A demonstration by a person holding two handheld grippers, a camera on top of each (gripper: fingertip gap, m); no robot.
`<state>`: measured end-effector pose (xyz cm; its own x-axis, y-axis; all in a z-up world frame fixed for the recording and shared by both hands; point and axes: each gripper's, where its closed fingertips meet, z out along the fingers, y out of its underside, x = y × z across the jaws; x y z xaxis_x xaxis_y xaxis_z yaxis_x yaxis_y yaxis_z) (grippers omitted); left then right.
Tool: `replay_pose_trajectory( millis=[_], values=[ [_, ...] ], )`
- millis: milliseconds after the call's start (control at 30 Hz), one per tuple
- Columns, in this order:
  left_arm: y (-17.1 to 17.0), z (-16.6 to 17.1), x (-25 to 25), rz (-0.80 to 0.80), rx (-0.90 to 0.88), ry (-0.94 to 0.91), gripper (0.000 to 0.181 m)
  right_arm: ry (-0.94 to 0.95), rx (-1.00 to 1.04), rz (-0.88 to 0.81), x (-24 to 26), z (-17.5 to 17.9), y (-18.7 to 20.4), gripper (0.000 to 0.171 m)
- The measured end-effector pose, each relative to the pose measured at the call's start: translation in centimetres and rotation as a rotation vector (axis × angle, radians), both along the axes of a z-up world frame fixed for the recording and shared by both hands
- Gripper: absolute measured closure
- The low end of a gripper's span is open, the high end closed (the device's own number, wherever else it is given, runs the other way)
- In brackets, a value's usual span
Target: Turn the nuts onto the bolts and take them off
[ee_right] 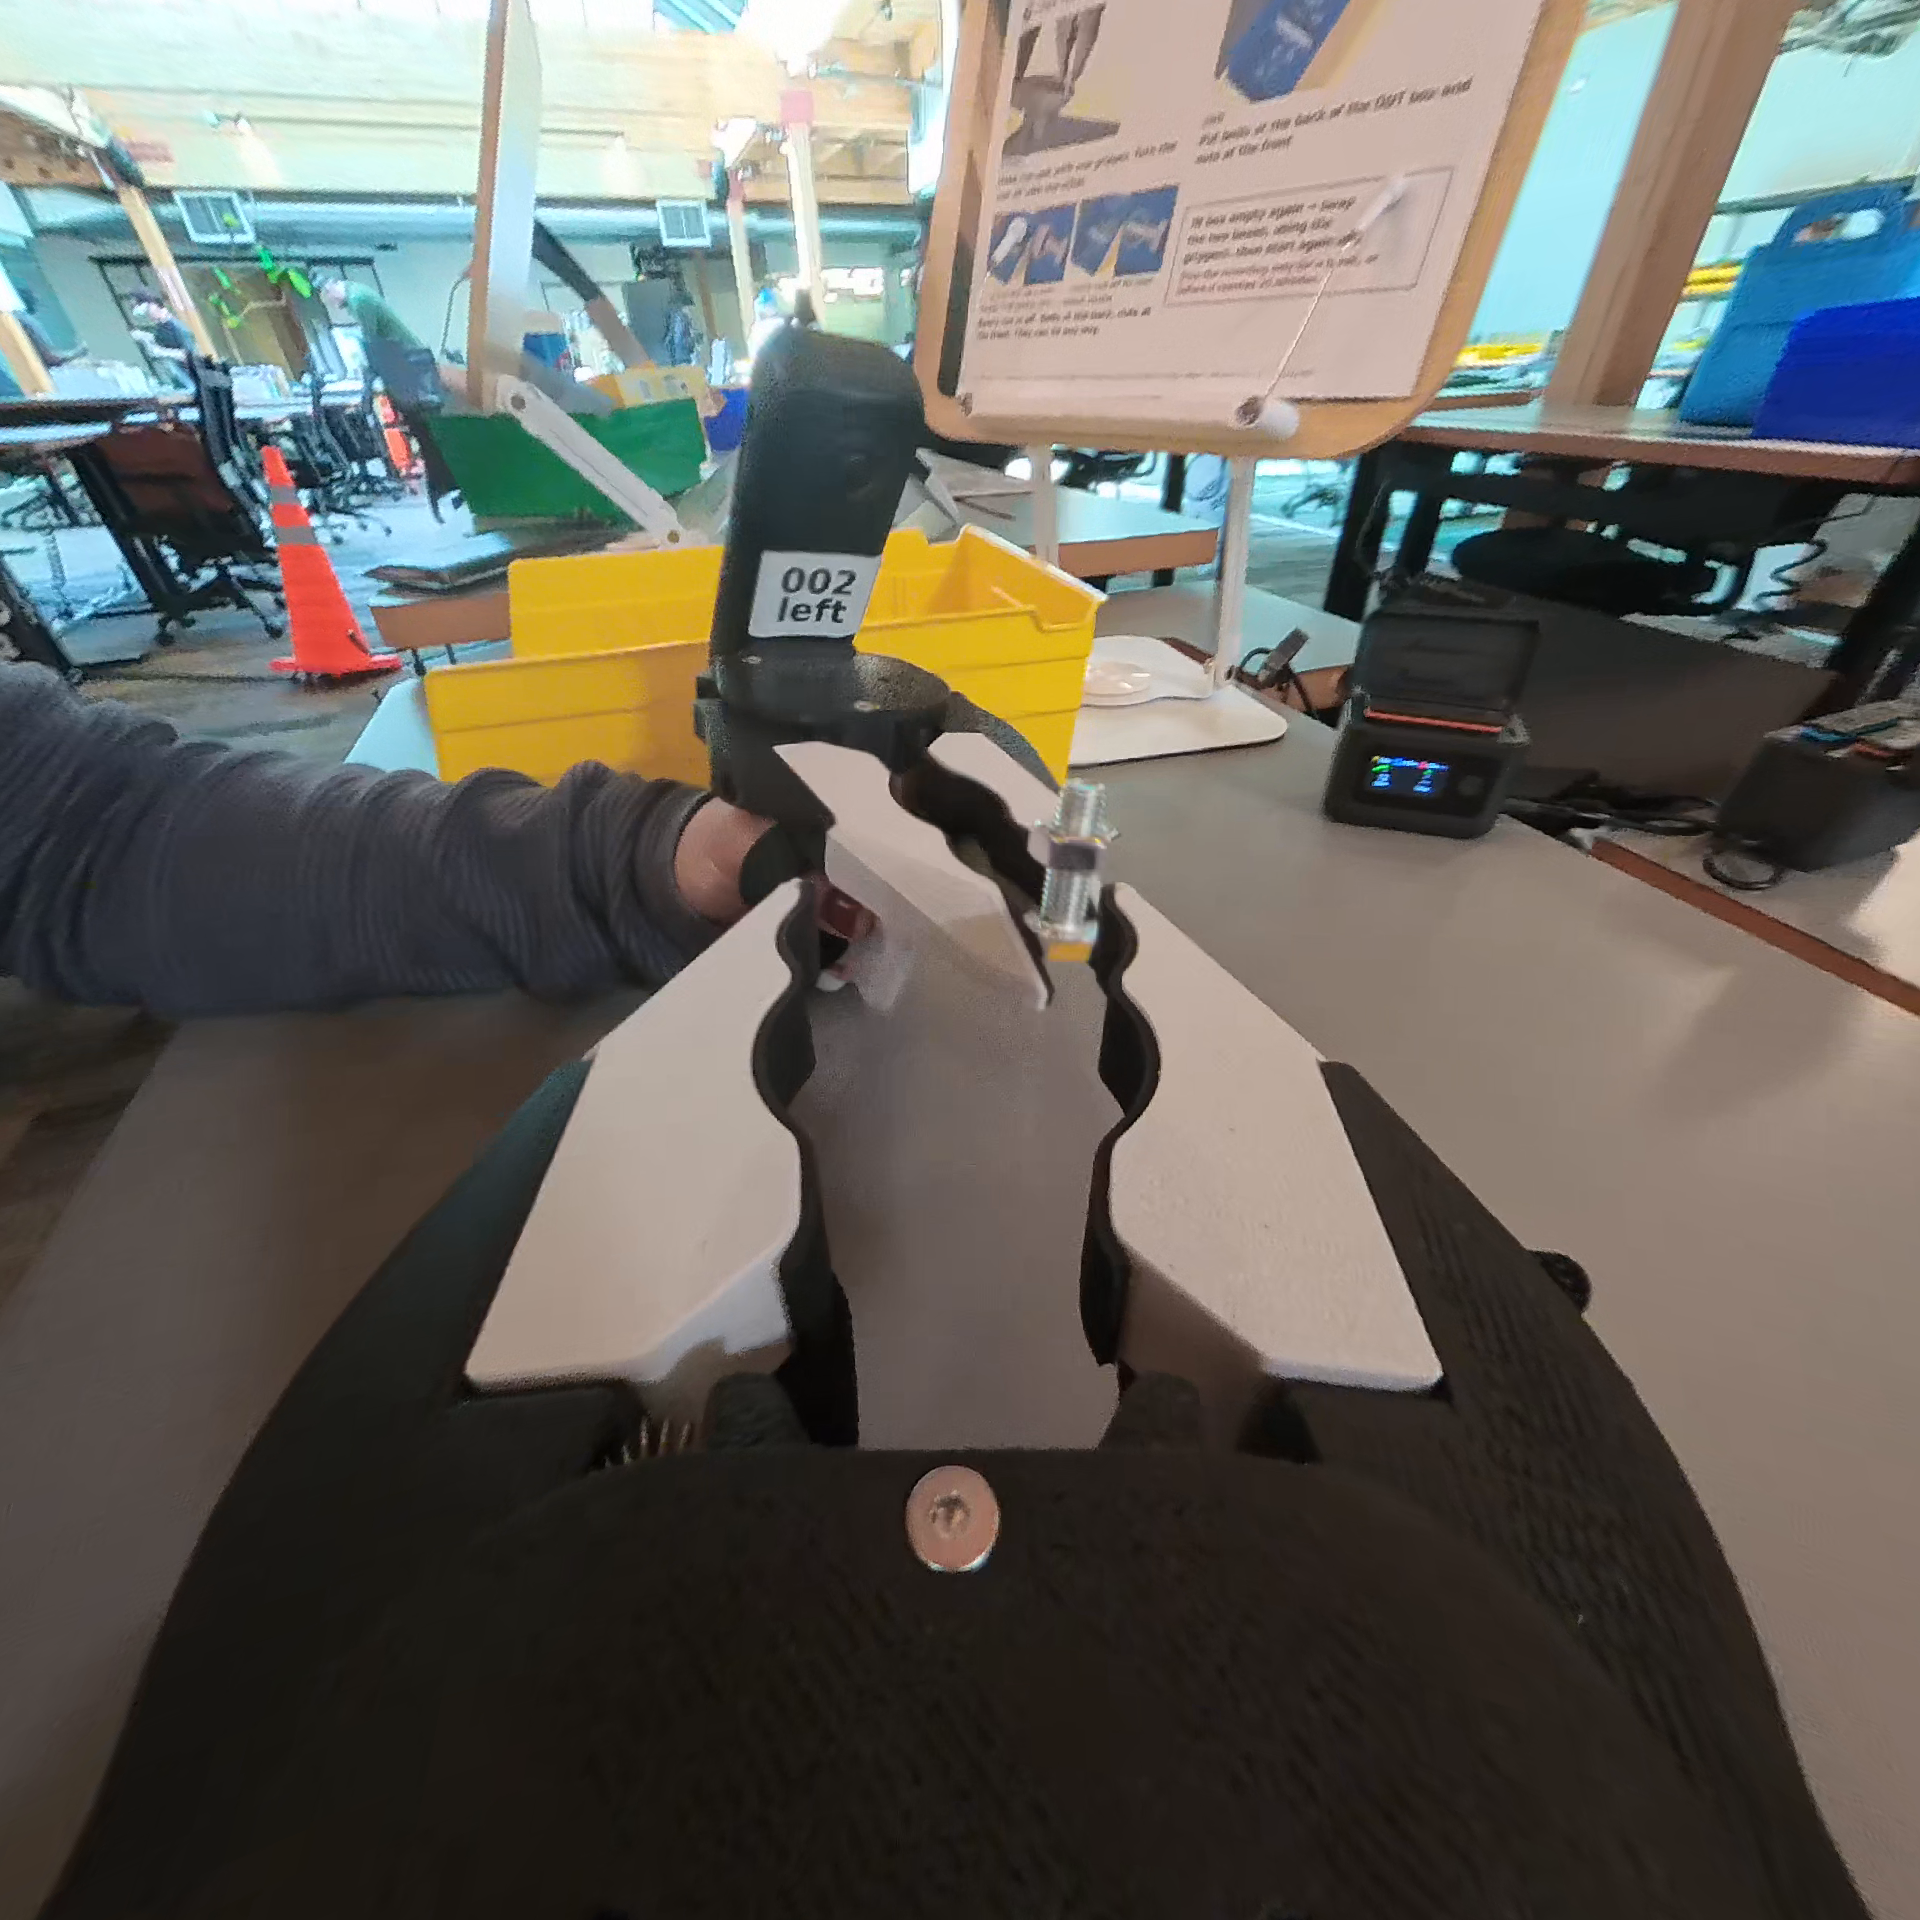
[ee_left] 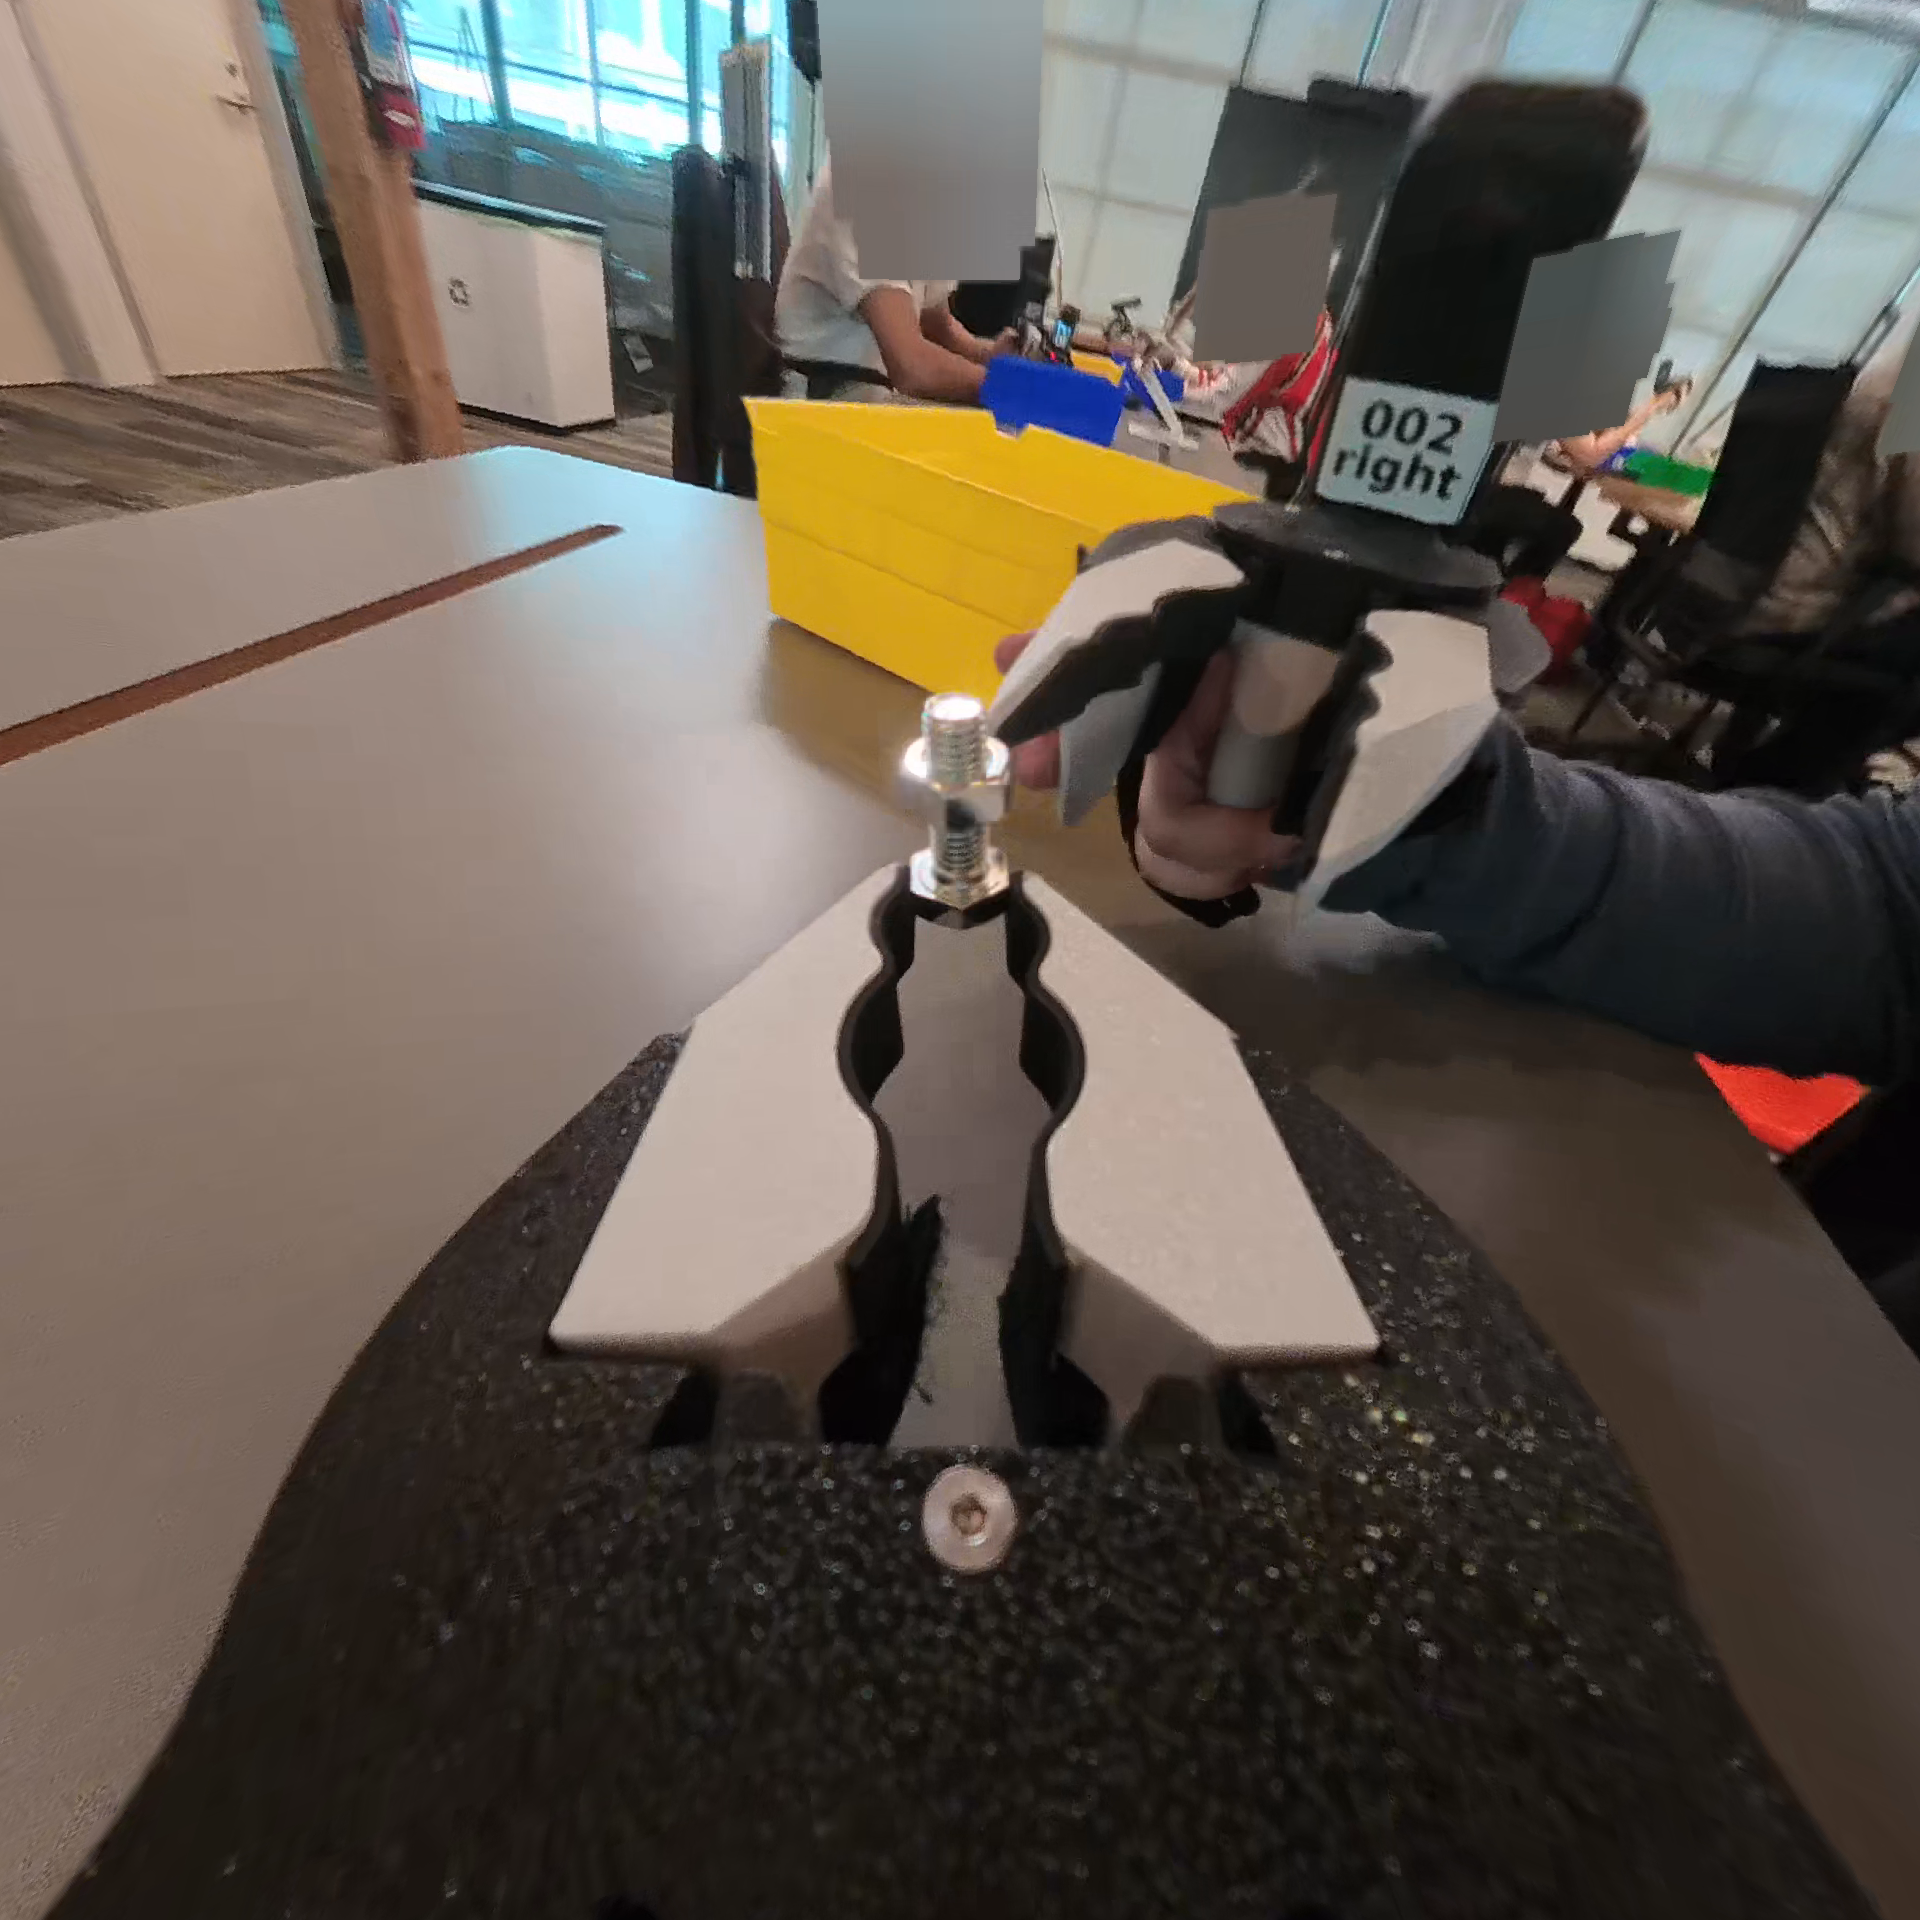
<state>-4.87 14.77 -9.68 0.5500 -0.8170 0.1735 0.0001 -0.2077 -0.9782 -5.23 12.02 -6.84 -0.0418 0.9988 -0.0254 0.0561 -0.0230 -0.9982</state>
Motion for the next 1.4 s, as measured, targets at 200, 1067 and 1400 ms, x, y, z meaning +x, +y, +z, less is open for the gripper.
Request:
replay_pose_trajectory(
  millis=[200,1067,1400],
  values=[
    [-2.3,-0.2,2.9,-0.176,0.002,0.007,0.166,0.002,0.030,-0.008,-0.7,-0.2,-0.4,0.109],
    [-2.7,-0.1,3.0,-0.191,-0.001,0.017,0.166,-0.016,-0.004,0.116,-0.9,-0.3,-2.5,0.107],
    [-2.5,0.9,2.7,-0.167,0.036,-0.035,0.166,-0.010,-0.031,0.062,-0.2,-0.4,-0.8,0.110]
  ],
)
